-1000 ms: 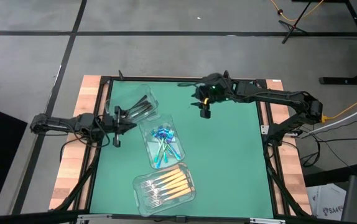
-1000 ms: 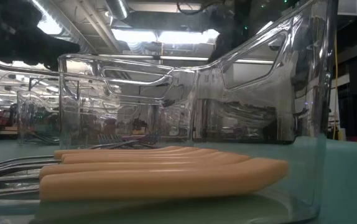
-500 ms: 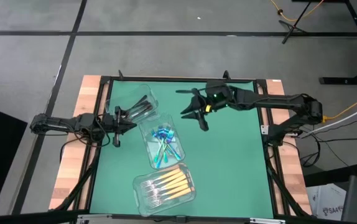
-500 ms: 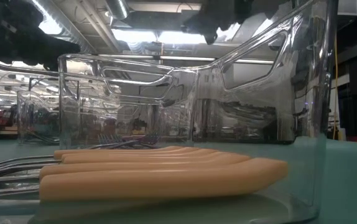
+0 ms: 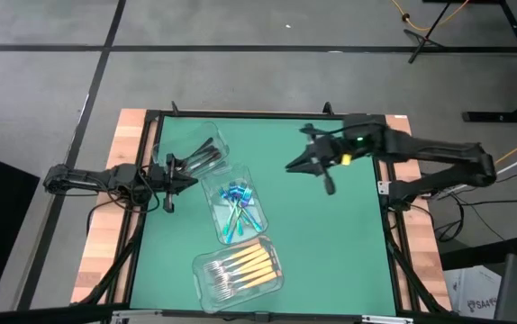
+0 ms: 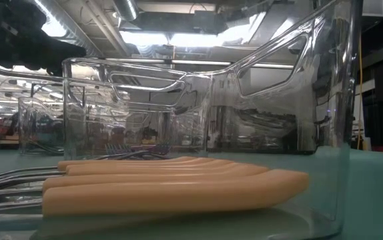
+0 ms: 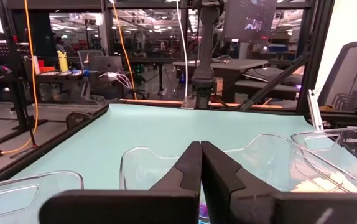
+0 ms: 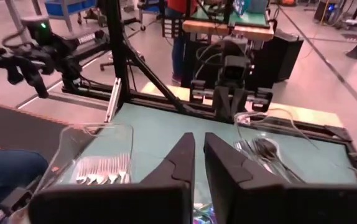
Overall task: Sort silverware by color (type)
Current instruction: Return to Home Position
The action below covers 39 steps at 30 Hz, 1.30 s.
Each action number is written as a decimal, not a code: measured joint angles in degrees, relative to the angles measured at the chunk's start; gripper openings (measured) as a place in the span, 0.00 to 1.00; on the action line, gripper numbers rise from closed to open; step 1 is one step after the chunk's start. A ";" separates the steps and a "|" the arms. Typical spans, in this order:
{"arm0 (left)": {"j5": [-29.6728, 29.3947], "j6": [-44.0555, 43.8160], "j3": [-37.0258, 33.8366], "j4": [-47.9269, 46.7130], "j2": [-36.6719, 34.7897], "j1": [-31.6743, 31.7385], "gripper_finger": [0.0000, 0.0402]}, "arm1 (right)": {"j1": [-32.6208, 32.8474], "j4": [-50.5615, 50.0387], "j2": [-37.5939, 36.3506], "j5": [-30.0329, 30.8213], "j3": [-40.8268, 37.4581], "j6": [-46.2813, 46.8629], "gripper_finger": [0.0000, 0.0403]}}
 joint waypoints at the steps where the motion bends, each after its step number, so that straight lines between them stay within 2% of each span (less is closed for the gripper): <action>1: 0.00 -0.02 0.00 0.00 0.00 0.00 0.00 | 0.00 -1.00 -1.26 0.00 0.00 -0.03 0.07; 9: -0.02 -0.01 0.00 0.00 0.00 0.00 0.00 | 0.00 -13.28 -10.54 0.04 0.00 -5.07 0.07; 16: -0.02 -0.02 0.00 0.00 0.02 0.00 0.00 | -0.15 -19.78 -14.22 0.11 -0.30 -7.91 0.07; 23: -0.02 -0.02 0.00 0.00 0.02 0.00 0.00 | -0.15 -16.04 -18.60 0.13 -10.20 -8.74 0.07; 31: -0.02 -0.02 0.00 0.00 0.02 0.00 0.00 | -0.15 -3.34 -26.19 2.43 -26.72 -4.45 0.07; 39: -0.02 -0.01 0.00 -0.02 0.02 0.00 0.00 | -0.15 5.90 -34.56 4.59 -39.46 0.05 0.07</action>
